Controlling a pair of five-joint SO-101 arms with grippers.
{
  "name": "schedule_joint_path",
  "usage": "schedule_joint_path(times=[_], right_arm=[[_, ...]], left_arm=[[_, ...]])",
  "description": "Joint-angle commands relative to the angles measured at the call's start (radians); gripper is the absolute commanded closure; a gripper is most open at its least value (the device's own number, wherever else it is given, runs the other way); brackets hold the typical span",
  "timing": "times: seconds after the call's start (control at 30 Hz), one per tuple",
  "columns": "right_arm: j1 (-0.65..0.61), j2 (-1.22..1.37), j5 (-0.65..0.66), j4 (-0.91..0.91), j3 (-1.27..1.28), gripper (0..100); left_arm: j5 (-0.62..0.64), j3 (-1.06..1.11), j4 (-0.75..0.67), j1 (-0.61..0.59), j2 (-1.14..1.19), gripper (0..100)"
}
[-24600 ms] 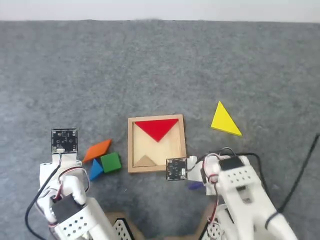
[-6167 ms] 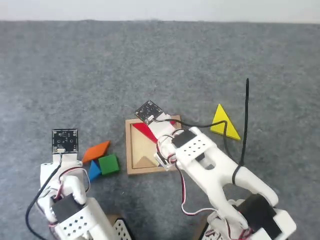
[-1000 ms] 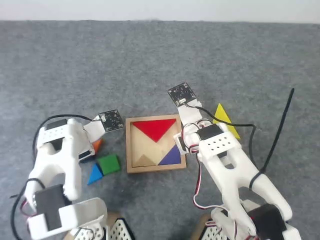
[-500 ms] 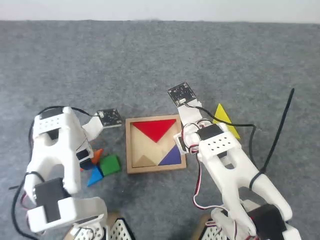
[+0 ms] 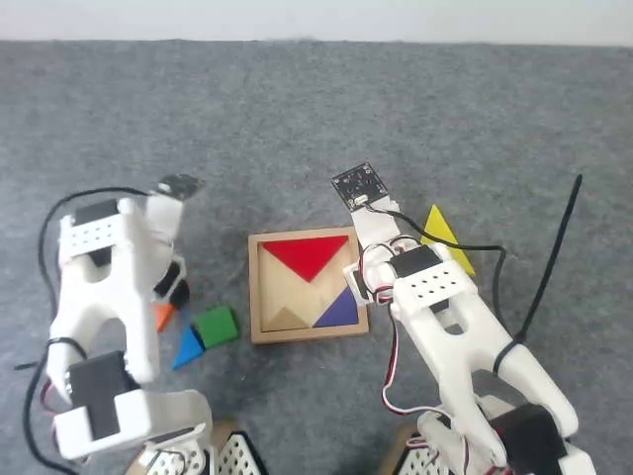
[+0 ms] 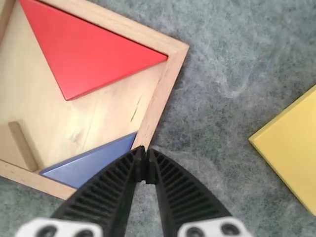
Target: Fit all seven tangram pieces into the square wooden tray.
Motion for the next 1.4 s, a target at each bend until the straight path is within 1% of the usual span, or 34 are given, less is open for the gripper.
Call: schedule_joint_path(times=[0.0,0.1,0.2,0.3,0.4,0.5,0.57,0.67,0.77,0.9,1.03,1.13,1.3,1.37], right_arm=[[-0.008,-0.013,0.012,-0.004,-0.005,98.9],[-0.008,-0.013,0.011,0.002,-0.014,98.9],[-0.002,-0.042,0.009,0.047,-0.034,98.9],[-0.001,-0.119,0.006,0.107,-0.031,98.9],[0.019,-0.208,0.005,0.127,-0.003,98.9],[0.084,-0.277,-0.051,0.128,0.009,98.9],[0.133,-0.311,-0.101,0.133,0.009,98.9],[0.174,-0.329,-0.144,0.134,0.009,98.9],[0.182,-0.329,-0.17,0.134,0.009,98.9],[0.185,-0.329,-0.175,0.136,0.009,98.9],[0.211,-0.329,-0.213,0.137,0.009,98.9],[0.246,-0.34,-0.215,0.137,0.006,98.9],[0.252,-0.34,-0.216,0.136,0.006,98.9],[0.252,-0.34,-0.216,0.136,0.006,98.9]], left_arm=[[0.256,-0.151,0.101,0.017,-0.003,99],[0.371,-0.225,0.164,0.051,-0.003,99],[0.473,-0.266,0.192,0.124,-0.003,99],[0.578,-0.28,0.186,0.232,-0.003,99],[0.681,-0.291,0.183,0.379,-0.003,99],[0.792,-0.3,0.138,0.532,0.003,99],[0.861,-0.295,0.063,0.617,0.009,99],[0.948,-0.283,-0.029,0.718,0.009,99],[1.022,-0.278,-0.094,0.795,0.011,99],[1.102,-0.278,-0.183,0.853,0.011,99],[1.16,-0.282,-0.212,0.891,0.057,99],[1.162,-0.285,-0.255,0.91,0.14,98],[1.158,-0.288,-0.321,0.927,0.267,98],[1.158,-0.308,-0.318,0.937,0.296,98]])
